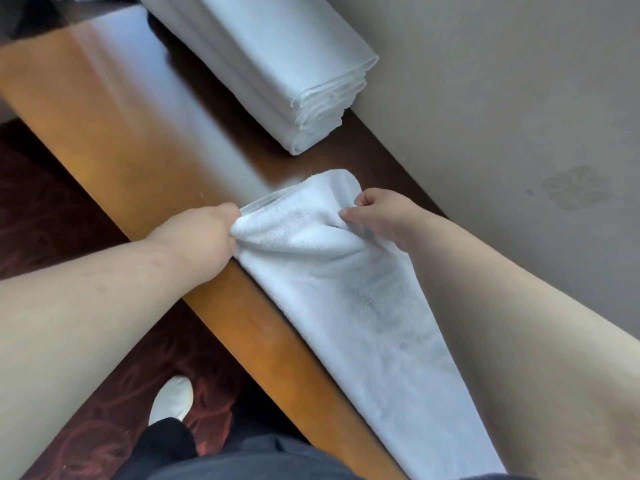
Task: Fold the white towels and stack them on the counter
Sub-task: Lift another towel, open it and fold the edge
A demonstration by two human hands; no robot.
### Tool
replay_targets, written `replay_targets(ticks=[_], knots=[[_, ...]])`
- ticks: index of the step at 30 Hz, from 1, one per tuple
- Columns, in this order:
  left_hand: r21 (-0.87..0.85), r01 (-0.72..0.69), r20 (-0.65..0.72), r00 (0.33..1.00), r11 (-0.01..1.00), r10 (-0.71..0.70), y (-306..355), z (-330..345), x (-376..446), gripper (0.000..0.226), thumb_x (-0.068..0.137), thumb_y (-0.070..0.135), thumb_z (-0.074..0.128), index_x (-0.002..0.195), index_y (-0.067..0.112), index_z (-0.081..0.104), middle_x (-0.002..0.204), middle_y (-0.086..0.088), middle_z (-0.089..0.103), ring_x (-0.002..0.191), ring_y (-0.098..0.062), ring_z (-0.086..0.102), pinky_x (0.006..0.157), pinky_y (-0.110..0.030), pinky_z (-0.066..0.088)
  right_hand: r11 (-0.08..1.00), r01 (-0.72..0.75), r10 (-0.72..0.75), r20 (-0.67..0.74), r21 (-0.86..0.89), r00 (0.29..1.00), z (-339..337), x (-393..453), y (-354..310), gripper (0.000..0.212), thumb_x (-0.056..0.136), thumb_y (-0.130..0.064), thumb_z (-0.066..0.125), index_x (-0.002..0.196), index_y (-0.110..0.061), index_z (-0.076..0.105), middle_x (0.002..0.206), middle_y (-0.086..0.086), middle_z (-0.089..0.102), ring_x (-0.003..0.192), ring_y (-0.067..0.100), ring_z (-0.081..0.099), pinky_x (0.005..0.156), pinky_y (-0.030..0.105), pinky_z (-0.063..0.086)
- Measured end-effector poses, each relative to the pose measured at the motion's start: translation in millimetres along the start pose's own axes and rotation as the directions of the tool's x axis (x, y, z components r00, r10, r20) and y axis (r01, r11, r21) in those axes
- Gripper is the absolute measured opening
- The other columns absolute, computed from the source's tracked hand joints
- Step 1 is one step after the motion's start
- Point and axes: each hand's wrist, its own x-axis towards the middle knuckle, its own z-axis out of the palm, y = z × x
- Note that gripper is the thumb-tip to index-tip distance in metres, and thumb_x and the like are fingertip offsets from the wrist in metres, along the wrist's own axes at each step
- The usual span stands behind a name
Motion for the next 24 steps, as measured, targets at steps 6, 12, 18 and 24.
replay_targets(ticks=[6, 12, 18, 24], knots=[[0.012, 0.062, 0.088, 0.994, 0.998, -0.063, -0.1, -4.4, 2.0, 0.013, 0.096, 0.028, 0.043, 0.108, 0.032, 0.040, 0.080, -0.008, 0.056, 0.066, -0.027, 0.057, 0.051, -0.031, 0.041, 0.947, 0.166, -0.071, -0.327, 0.275, 0.942, -12.7, 4.1, -1.1, 0.040, 0.066, -0.047, 0.078, 0.081, -0.034, 0.043, 0.077, -0.013, 0.051, 0.058, 0.007, 0.049, 0.040, 0.016, 0.038], [0.054, 0.097, 0.099, 0.990, 0.994, -0.102, 0.2, 1.4, 10.6, 0.033, 0.096, 0.047, 0.051, 0.120, 0.025, 0.046, 0.082, 0.002, 0.054, 0.073, -0.020, 0.054, 0.056, -0.031, 0.037, 0.979, -0.095, 0.108, -0.065, 0.180, 0.992, -14.3, 25.0, -3.1, 0.094, 0.058, -0.066, 0.080, 0.138, -0.028, 0.051, 0.099, -0.012, 0.058, 0.087, 0.009, 0.060, 0.083, 0.031, 0.053], [0.099, 0.120, 0.158, 0.978, 0.988, -0.135, 2.4, 1.5, 10.8, 0.045, 0.096, 0.044, 0.053, 0.136, 0.026, 0.042, 0.112, -0.004, 0.057, 0.102, -0.029, 0.048, 0.075, -0.036, 0.042, 0.998, 0.017, -0.008, -0.120, 0.066, 0.993, -22.9, 27.8, -9.1, 0.048, 0.061, -0.054, 0.080, 0.092, -0.021, 0.065, 0.084, -0.005, 0.071, 0.077, 0.017, 0.069, 0.066, 0.029, 0.057], [0.328, 0.078, 0.113, 0.986, 0.942, -0.121, 24.3, -3.8, 4.6, 0.049, 0.091, 0.052, 0.054, 0.134, 0.033, 0.040, 0.108, 0.002, 0.050, 0.116, -0.029, 0.042, 0.086, -0.042, 0.035, 0.951, 0.256, -0.242, -0.098, 0.172, 0.965, -34.2, -19.2, -19.2, 0.032, 0.067, -0.033, 0.074, 0.085, -0.029, 0.048, 0.084, -0.003, 0.060, 0.070, 0.012, 0.055, 0.062, 0.035, 0.051]])
